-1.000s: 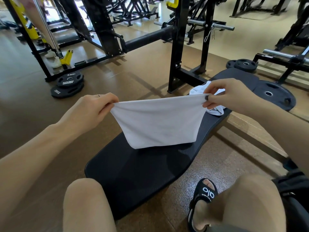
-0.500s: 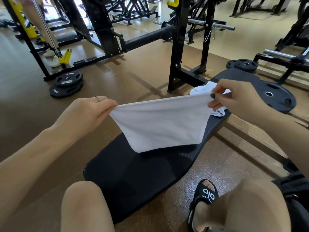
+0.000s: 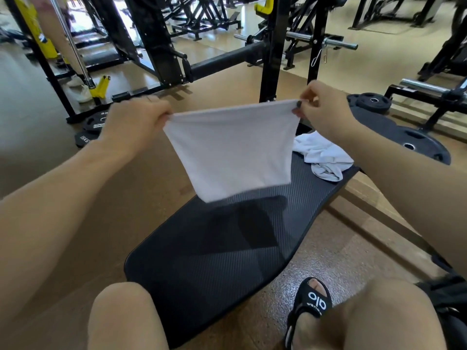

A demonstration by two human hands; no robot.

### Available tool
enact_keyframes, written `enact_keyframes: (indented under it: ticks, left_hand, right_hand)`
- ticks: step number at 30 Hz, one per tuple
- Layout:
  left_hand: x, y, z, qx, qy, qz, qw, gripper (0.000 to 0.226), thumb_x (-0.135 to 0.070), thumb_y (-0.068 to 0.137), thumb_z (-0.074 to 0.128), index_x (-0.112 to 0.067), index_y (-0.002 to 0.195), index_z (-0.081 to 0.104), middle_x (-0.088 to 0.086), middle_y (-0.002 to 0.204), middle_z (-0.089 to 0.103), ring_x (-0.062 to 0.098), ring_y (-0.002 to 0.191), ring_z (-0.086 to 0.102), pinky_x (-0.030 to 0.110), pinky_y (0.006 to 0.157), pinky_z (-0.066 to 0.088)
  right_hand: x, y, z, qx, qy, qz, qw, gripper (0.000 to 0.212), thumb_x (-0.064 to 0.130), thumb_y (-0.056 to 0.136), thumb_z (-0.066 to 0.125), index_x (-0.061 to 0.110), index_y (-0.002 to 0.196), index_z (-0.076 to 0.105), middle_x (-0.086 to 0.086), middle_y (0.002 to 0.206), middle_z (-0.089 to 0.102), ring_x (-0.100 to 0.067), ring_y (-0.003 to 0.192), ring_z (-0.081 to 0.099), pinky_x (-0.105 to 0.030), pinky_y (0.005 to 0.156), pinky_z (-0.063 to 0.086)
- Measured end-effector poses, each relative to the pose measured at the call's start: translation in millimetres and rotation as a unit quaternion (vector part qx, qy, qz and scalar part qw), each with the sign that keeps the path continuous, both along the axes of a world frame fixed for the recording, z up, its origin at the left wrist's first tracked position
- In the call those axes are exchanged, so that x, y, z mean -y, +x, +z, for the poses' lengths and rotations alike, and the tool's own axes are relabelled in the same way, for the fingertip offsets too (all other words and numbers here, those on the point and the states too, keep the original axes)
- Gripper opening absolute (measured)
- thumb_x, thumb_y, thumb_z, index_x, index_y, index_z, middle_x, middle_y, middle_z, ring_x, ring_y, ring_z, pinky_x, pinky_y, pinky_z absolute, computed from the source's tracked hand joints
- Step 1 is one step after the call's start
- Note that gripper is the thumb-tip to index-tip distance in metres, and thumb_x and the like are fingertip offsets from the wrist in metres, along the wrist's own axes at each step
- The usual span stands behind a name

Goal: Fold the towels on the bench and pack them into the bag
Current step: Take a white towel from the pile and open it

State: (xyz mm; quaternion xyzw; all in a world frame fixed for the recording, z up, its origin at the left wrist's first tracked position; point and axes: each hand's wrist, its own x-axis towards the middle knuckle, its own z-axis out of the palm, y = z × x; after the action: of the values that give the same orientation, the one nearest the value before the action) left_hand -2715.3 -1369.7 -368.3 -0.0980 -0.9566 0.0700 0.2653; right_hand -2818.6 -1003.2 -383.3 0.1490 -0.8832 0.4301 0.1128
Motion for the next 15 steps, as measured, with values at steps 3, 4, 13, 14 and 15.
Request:
enact_keyframes:
  ticks: [3,4,13,14,15]
  left_hand:
    - [7.1,9.9,0.0,-0.070,-0.001,-0.015,0.997,0.020,-0.019,0.103,0.050,-0.012,0.108,0.068,0.013,0.097,0.067,0.039,0.079,0.063,0.037,0.057,0.036]
    - [7.2,16.8,-11.6,-0.064,-0.016,-0.034,0.997,0.021,-0.020,0.101,0.049,-0.011,0.105,0.068,0.013,0.092,0.065,0.038,0.073,0.062,0.038,0.055,0.039]
    - [-41.2,103.6,-207.7,0.294,-0.112,-0.112,0.942,0.023,-0.016,0.068,0.082,-0.024,0.076,0.063,-0.004,0.071,0.061,0.021,0.058,0.061,0.030,0.060,0.046]
    - [-48.8,110.2,-216.6,0.332,-0.121,-0.102,0.930,0.015,-0.019,0.077,0.076,-0.025,0.083,0.063,-0.005,0.078,0.063,0.020,0.066,0.063,0.031,0.065,0.046]
    - [-56.0,117.3,-223.3,0.364,-0.128,-0.092,0.918,0.007,-0.019,0.088,0.065,-0.023,0.093,0.063,-0.004,0.089,0.065,0.021,0.077,0.064,0.032,0.073,0.046]
  right_hand:
    - [0.9,11.1,-7.5,-0.044,-0.022,0.007,0.999,0.005,0.006,0.099,0.054,0.009,0.098,0.058,-0.010,0.093,0.068,-0.017,0.086,0.072,-0.033,0.078,0.059]
    - [-1.7,18.2,-20.9,-0.048,-0.009,0.003,0.999,0.007,0.005,0.099,0.054,0.010,0.097,0.058,-0.006,0.088,0.066,-0.014,0.080,0.069,-0.023,0.070,0.053]
    - [-43.3,98.4,-225.6,0.089,0.282,0.092,0.951,0.011,-0.001,0.092,0.053,0.009,0.090,0.057,-0.009,0.097,0.058,-0.032,0.086,0.057,-0.040,0.074,0.045]
    - [-47.2,106.9,-239.1,0.085,0.307,0.103,0.942,0.010,0.000,0.093,0.054,0.009,0.090,0.056,-0.009,0.099,0.056,-0.032,0.086,0.057,-0.041,0.072,0.045]
    - [-51.1,114.1,-249.2,0.073,0.326,0.109,0.936,0.010,-0.001,0.093,0.054,0.008,0.089,0.055,-0.010,0.099,0.054,-0.033,0.084,0.056,-0.041,0.068,0.046]
